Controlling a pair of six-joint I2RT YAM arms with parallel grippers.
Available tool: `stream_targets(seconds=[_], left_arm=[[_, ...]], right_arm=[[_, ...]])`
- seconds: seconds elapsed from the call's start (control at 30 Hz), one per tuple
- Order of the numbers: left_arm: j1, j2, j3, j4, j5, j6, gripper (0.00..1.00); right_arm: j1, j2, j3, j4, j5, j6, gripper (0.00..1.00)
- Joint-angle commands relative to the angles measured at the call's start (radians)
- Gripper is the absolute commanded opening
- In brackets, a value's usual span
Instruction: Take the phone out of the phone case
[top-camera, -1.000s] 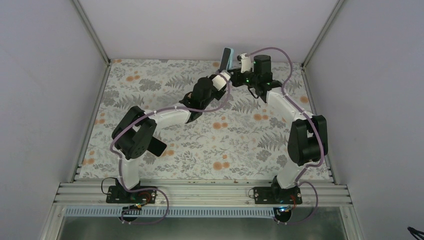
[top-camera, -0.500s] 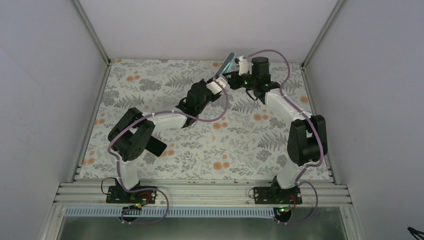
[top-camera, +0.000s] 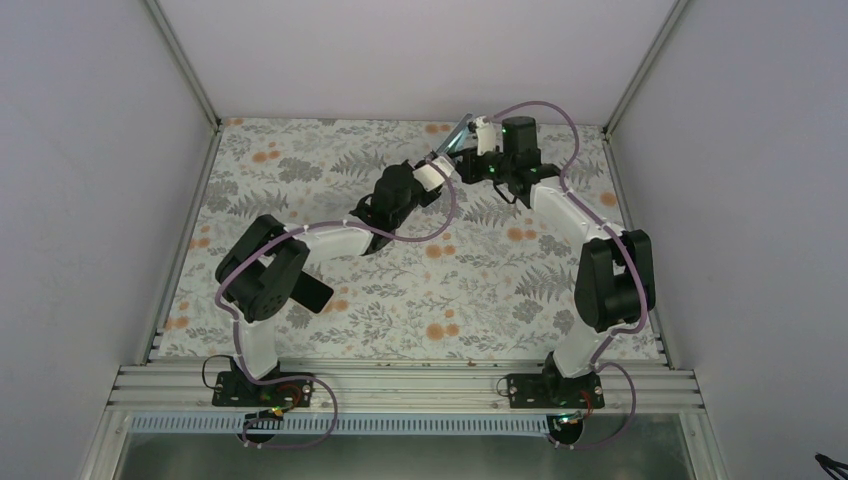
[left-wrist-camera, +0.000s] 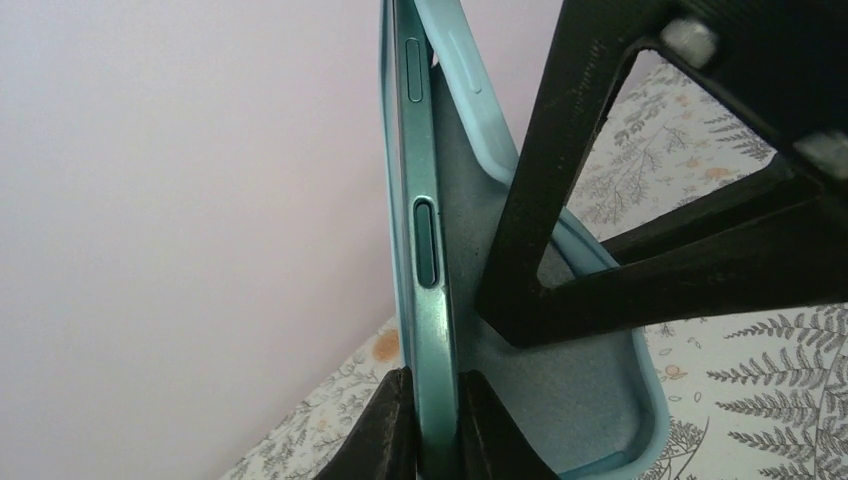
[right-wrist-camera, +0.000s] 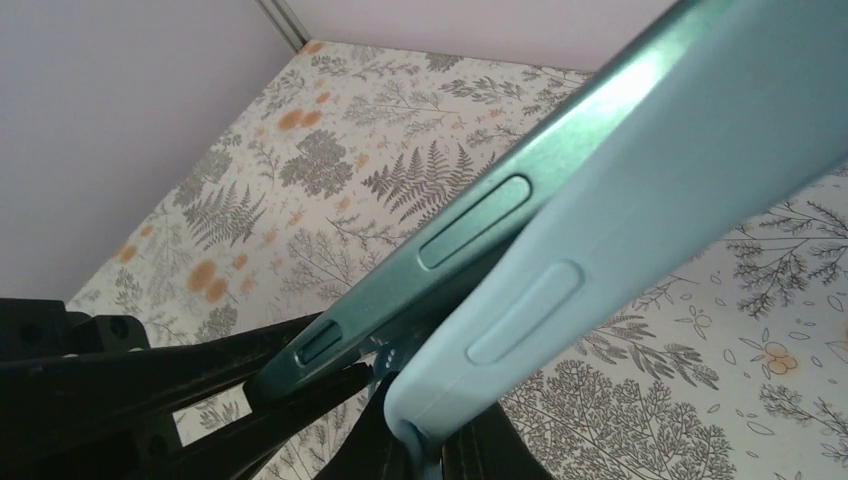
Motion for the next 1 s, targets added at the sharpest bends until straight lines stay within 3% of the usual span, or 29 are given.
stream_targets(seconds=[0.0, 0.23, 0.37, 0.5, 0.63, 0.8, 0.87, 0.97], left_arm=[[0.153, -0.088, 0.043, 0.077, -0.216, -0.002, 0.02], [0.197, -0.164, -0.023, 0.056, -0.167, -0.015, 0.02], [0.225, -0.187, -0.053, 0.052, -0.149, -0.018, 0.02], [0.231, -0.199, -0.075, 0.046, -0.131, 0.001, 0.02], [0.225, -0.176, -0.062, 0.013, -0.241, 0.127, 0.02], [0.189, -0.131, -0.048, -0.253, -0.397, 0.334, 0.02], [0.159, -0.115, -0.101, -0.321, -0.494, 0.393, 0.02], [0.088, -0.123, -0.252, -0.253, -0.576, 0.497, 0.02]], right_arm=[[-0.058, -0.020, -0.039, -0.217, 0.103, -0.193, 0.04], [-0.095, -0.045, -0.113, -0.086, 0.323, -0.277, 0.04], [-0.116, -0.020, -0.118, -0.067, 0.345, -0.292, 0.04], [-0.129, -0.009, -0.115, -0.096, 0.287, -0.276, 0.04], [-0.148, 0.029, -0.062, -0.227, 0.172, -0.288, 0.04], [-0.190, 0.075, -0.019, -0.428, 0.025, -0.341, 0.04], [-0.227, 0.074, -0.026, -0.466, -0.035, -0.351, 0.04], [-0.265, 0.108, -0.009, -0.548, -0.072, -0.416, 0.04]])
